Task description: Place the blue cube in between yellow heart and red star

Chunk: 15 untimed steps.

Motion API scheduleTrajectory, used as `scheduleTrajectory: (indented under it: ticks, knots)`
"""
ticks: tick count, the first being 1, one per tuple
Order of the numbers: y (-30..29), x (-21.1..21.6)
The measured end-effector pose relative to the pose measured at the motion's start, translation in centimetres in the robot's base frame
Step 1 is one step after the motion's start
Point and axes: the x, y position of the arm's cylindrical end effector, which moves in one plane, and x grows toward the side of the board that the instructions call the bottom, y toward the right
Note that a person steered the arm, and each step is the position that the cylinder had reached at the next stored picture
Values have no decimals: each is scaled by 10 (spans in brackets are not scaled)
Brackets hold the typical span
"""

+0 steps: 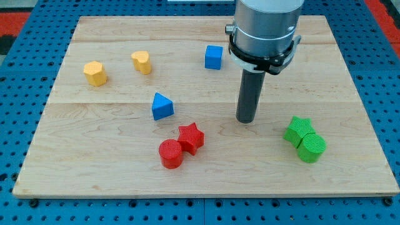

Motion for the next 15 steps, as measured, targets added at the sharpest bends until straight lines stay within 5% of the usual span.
scheduleTrajectory:
  ticks: [6, 8, 9, 12, 15]
  knots:
    - [-26, -55]
    - [11, -135]
    - [-18, -173]
    - [-155, -143]
    - [-148, -155]
